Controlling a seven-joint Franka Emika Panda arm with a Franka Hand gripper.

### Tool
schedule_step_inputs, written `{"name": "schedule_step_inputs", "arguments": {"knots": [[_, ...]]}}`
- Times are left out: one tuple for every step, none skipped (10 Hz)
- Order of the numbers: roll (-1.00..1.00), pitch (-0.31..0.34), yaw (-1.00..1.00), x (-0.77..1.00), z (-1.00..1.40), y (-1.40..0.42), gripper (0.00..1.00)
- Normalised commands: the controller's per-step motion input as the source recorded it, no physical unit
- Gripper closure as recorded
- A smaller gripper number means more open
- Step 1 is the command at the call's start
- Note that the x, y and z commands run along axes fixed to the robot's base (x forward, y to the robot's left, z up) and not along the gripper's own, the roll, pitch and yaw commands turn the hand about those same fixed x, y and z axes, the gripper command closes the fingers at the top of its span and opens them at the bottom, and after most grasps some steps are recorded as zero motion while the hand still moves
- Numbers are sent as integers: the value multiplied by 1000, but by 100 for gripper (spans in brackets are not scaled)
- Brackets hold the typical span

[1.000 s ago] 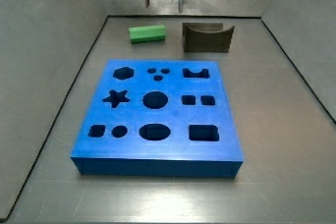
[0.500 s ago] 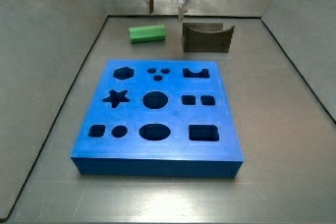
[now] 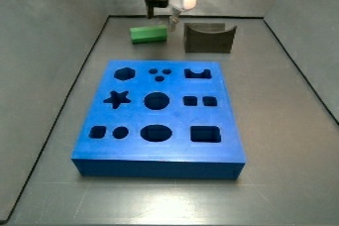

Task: Pick up the hexagon object. Move up. Place the hexagon object on the fixture. Regrasp the hexagon object. Move to above the board. Insert the hexagon object.
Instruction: Pick up the hexagon object.

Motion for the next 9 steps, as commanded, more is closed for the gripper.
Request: {"name": "schedule_step_inputs", "arguments": {"knots": [[-6,-94,-786,-449,-497,57,0],[0,-77,-811,-429,-514,66,0],[-20,-9,-337,-51,-100,23,0],[-17,0,-29,0,-57,57,0],[-209,0,-220,-254,-269,443,0],[-217,-69,-206,-343,-306,460,0],[0,0,0,23,-6,-69,0],[74,0,-903,0,-166,-226,0],[11,6,-889,0,-51,-157,0]]}}
